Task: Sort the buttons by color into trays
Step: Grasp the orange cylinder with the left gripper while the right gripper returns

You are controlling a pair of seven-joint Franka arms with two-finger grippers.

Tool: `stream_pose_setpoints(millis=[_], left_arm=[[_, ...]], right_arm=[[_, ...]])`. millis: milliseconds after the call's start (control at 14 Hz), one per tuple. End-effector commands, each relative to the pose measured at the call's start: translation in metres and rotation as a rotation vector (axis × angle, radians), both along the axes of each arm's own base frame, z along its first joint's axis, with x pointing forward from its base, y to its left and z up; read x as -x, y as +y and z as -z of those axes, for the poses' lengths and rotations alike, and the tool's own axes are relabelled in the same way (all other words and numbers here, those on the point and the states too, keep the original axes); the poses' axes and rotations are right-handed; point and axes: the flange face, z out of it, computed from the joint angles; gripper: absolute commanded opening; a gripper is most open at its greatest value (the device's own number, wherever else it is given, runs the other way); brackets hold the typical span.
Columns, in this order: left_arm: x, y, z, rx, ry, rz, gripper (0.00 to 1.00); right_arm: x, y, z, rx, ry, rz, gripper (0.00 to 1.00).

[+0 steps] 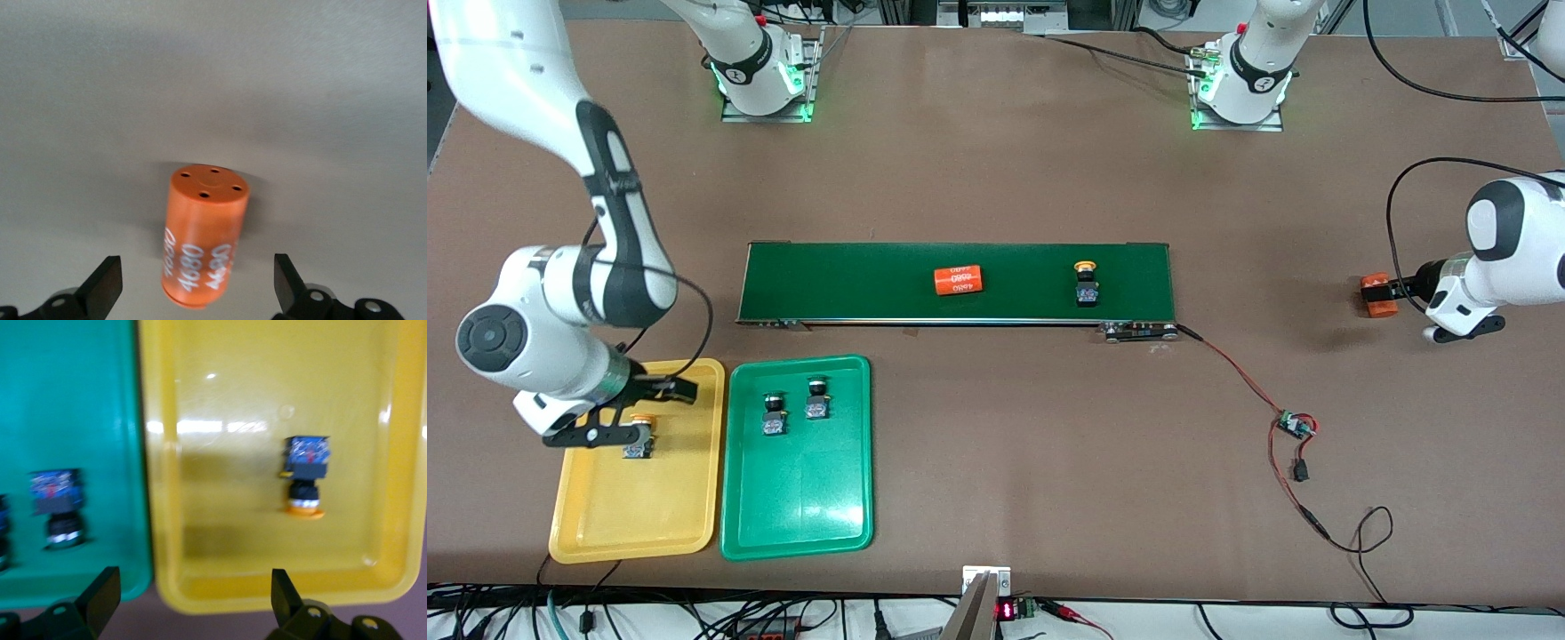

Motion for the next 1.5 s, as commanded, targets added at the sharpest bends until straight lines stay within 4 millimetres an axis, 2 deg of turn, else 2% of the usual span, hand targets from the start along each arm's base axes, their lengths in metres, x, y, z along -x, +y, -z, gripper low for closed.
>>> stream_pose_setpoints(millis=[0,143,214,286,429,500,571,643,714,929,1143,1357,1429], left_arm=[[-0.001,0.004,0.008,-0.032,0.003,0.063,1.0],[0.0,0.004,0.012,-0.028,0.004,0.06,0.99],[0.001,0.003,0.014,-0.026,0.008,0.063,0.9],[0.001,0.002,0.014,-0.026,0.008,0.065,0.76],[0.001,0.0,0.014,-0.027,0.014,0.058,0.32],[0.001,-0.001,0.012,-0.028,0.014,0.053,0.17],[0.0,-0.003,0.008,-0.028,0.014,0.051,0.07],[-0.002,-0.007,0.001,-0.036,0.024,0.062,0.02],[-0.007,-0.016,-0.014,-0.052,0.018,0.093,0.02],[-0.033,-0.089,-0.077,-0.089,-0.012,0.254,0.0],[-0.048,-0.195,-0.125,-0.117,-0.067,0.431,0.0],[-0.047,-0.294,-0.149,-0.088,-0.126,0.571,0.0],[-0.041,-0.33,-0.152,-0.08,-0.134,0.651,0.0]], right_arm=[[0.052,0.042,-0.033,-0.04,0.022,0.047,1.0],[0.065,0.076,-0.049,-0.054,0.029,0.065,1.0],[0.069,0.096,-0.054,-0.062,0.024,0.096,1.0],[0.072,0.115,-0.056,-0.071,0.022,0.117,1.0],[0.077,0.135,-0.058,-0.079,0.022,0.103,1.0],[0.08,0.146,-0.058,-0.078,0.026,0.088,1.0],[0.081,0.15,-0.061,-0.078,0.027,0.083,1.0],[0.081,0.15,-0.063,-0.078,0.024,0.083,1.0],[0.082,0.151,-0.064,-0.079,0.023,0.082,1.0],[0.084,0.151,-0.07,-0.077,0.023,0.08,1.0],[0.088,0.163,-0.068,-0.072,0.03,0.058,1.0],[0.088,0.166,-0.068,-0.077,0.024,0.055,1.0],[0.091,0.176,-0.067,-0.079,0.023,0.05,1.0]])
